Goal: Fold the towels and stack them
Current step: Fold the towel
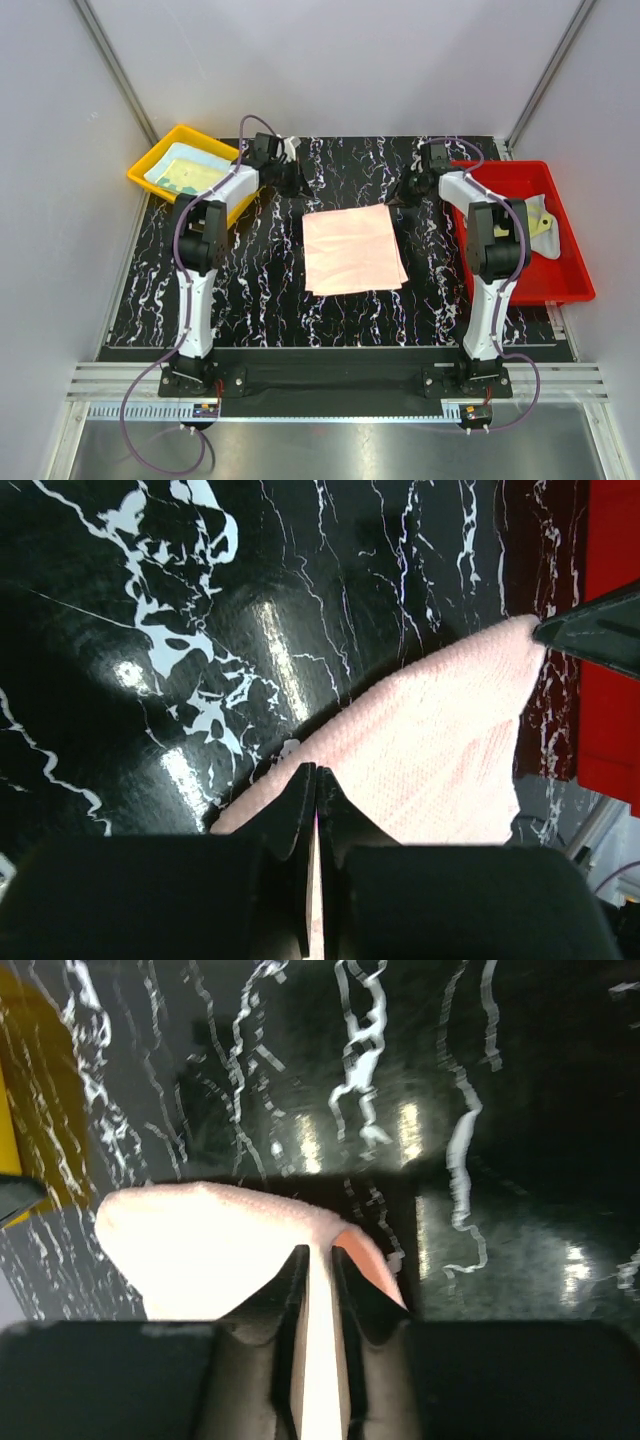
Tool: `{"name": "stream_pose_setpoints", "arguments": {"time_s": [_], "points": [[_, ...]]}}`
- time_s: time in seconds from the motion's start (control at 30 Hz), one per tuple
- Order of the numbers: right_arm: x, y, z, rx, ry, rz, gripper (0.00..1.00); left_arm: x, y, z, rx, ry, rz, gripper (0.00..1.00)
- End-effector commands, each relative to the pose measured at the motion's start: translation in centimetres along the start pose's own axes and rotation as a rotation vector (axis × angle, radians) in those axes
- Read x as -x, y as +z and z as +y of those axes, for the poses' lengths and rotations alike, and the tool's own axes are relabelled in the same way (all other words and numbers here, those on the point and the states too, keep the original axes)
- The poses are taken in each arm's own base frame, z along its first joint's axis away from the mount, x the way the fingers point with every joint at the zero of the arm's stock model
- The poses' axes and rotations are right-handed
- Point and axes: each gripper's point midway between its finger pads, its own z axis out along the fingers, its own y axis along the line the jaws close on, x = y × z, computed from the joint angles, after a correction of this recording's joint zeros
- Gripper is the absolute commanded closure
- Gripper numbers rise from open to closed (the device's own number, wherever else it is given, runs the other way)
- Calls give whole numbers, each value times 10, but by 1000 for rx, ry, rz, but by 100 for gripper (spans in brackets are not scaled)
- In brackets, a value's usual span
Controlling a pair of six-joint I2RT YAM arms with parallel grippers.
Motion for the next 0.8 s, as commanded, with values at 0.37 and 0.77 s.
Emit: {"name": "stream_pose_setpoints", "arguments": {"time_s": [0.37,0.77], "points": [[-4,-74,-26,-194,38,-54,66,-80,-106,-15,310,4,-125,69],[-133,-106,-53,-187,135,48,63,-216,-83,-15,297,-95,-14,58]]}}
